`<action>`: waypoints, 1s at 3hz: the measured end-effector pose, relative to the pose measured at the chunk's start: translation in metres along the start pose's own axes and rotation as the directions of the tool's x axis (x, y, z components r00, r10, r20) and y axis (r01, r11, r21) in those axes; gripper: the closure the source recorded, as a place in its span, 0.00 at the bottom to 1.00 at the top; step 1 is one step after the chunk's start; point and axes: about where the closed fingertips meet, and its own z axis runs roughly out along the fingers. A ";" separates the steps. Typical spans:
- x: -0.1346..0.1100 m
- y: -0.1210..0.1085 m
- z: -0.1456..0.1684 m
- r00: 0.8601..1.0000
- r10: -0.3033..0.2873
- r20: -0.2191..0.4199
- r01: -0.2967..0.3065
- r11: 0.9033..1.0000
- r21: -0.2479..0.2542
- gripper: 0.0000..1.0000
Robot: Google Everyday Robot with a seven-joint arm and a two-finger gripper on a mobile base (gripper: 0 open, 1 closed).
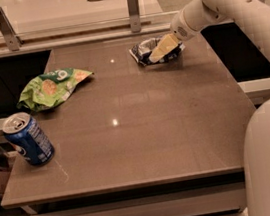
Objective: Move blue chip bag near pepsi can
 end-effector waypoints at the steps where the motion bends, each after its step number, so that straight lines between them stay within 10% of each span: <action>1: 0.011 -0.007 0.021 0.999 0.039 0.007 -0.039 0.999 -0.022 0.18; 3: 0.012 -0.004 0.028 0.999 0.039 0.004 -0.039 0.999 -0.031 0.65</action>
Offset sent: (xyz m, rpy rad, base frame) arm 0.0111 -0.0008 -0.0166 0.0281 0.0232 -0.0078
